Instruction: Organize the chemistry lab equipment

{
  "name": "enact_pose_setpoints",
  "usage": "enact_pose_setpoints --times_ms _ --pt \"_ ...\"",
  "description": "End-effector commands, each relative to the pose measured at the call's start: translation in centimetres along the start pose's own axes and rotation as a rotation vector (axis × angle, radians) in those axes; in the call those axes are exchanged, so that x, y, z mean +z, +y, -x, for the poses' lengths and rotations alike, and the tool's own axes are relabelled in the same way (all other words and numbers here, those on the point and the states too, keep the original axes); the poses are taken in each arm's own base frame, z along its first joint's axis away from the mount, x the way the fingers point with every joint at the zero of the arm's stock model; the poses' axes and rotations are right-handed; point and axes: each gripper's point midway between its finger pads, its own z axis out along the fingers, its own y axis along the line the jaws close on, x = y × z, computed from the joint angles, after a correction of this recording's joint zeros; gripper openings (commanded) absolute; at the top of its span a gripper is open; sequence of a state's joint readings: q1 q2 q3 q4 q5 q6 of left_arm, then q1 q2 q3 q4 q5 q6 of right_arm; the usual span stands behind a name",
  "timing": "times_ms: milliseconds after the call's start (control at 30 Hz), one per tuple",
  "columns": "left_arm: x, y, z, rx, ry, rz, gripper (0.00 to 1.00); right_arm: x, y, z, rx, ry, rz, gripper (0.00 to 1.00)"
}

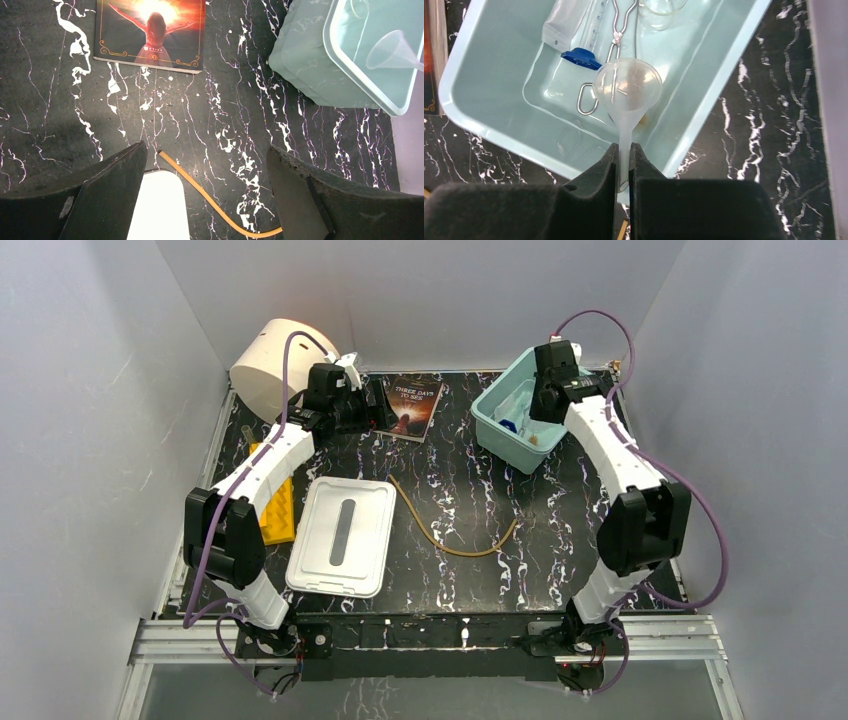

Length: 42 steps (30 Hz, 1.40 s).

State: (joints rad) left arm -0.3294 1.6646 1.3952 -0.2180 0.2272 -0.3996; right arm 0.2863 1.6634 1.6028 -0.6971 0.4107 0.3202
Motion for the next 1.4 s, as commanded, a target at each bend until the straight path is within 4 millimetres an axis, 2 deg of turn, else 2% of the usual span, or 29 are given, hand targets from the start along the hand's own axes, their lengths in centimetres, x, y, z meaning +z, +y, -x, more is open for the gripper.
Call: enact_pose_setpoints --times_ms 0,233,300,500,767,1100,1267,1367 --pt "-1.7 -1.0 1.6 0.032 -0.051 -0.017 0.88 0.4 2.3 1.0 0.087 0.067 0.14 0.0" --pt "-1.6 -0.8 1.4 0.038 -0.048 -0.01 0.88 3.5 1.9 -0.9 0.046 0.182 0.046 0.0" --pt "-1.5 -0.8 1.4 0.041 -0.045 -0.015 0.88 4.3 1.1 -1.6 0.034 0.213 -0.012 0.0" --pt "-1.2 -0.7 1.3 0.044 -0.039 -0.017 0.89 5.8 0.0 -3.4 0.014 0.273 -0.1 0.0" --pt "-1.1 -0.6 1.4 0.048 -0.038 -0.01 0.89 7.7 0.6 -3.9 -0.004 0.294 -0.094 0.14" --pt "-1.1 -0.5 1.4 0.058 -0.038 -0.003 0.89 7.3 0.2 -2.5 -0.006 0.257 -0.116 0.32" --pt "-1.1 -0.4 1.6 0.064 -0.038 0.005 0.89 5.7 0.3 -0.6 0.001 0.214 -0.09 0.34" --pt "-1.1 -0.5 1.8 0.066 -0.041 0.005 0.89 4.4 0.7 0.9 0.003 0.177 -0.05 0.39"
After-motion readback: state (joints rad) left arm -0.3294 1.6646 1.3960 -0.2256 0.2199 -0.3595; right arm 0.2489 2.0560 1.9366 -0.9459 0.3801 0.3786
